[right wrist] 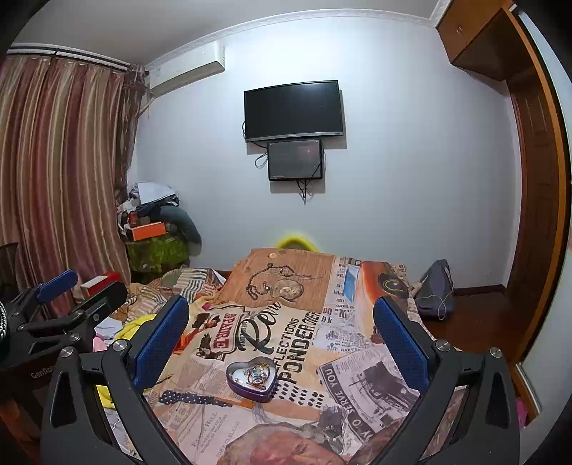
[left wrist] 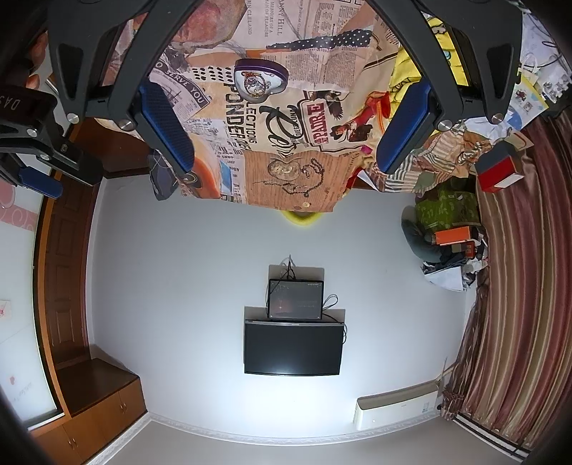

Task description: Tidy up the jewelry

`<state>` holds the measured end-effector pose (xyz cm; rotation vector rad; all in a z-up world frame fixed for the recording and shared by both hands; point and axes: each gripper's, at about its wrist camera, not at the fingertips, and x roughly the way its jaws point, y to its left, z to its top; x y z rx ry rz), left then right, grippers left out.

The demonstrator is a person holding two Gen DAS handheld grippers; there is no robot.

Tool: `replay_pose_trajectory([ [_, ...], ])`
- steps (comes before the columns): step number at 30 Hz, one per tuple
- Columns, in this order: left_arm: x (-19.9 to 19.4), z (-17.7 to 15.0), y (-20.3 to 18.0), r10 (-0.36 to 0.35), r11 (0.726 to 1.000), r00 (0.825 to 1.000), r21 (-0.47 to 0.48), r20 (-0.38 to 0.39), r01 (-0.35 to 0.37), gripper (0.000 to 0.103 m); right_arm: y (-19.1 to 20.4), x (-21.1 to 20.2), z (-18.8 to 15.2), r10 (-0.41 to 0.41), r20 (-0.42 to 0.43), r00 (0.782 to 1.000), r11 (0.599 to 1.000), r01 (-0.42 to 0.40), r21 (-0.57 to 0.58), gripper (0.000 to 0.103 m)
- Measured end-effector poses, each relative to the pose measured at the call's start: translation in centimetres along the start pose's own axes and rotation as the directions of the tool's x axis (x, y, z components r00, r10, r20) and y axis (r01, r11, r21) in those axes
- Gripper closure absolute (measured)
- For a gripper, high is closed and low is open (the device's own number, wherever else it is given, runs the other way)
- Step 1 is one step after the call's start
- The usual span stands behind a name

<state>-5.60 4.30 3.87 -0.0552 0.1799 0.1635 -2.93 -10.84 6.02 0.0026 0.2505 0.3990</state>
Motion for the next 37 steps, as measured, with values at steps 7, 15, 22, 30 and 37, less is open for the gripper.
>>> replay_pose_trajectory([
  [7, 0.06, -0.09, 0.03, -0.01, 1.0, 1.0, 0.004, -0.004, 0.01, 0.001, 0.0, 0.19, -0.12, -0.005, -0.009, 1.0, 1.0, 0.005, -0.001, 0.001],
  [15, 0.28, -0.14, 0.28, -0.039, 0.999, 0.999, -0.005, -0.015, 0.039, 0.001, -0.29, 0.4, -0.01, -0.007, -0.01, 1.0, 1.0, 0.007, 0.005, 0.001],
  [22, 0.42, -0.29, 0.32, -0.048, 0.999, 0.999, -0.003, -0.018, 0.047, 0.001, -0.46, 0.45, -0.17, -0.011, -0.012, 1.0, 1.0, 0.011, 0.012, 0.001],
  [30, 0.66, -0.51, 0.42, -0.062, 0.998, 0.998, -0.006, -0.024, 0.062, 0.001, -0.51, 0.62, -0.35, -0.014, -0.016, 1.0, 1.0, 0.014, 0.018, 0.001],
  [37, 0.85, -0.56, 0.59, -0.059, 0.998, 0.998, 0.0, -0.025, 0.059, 0.001, -0.48, 0.78, -0.43, -0.013, -0.019, 1.0, 1.0, 0.014, 0.021, 0.001],
])
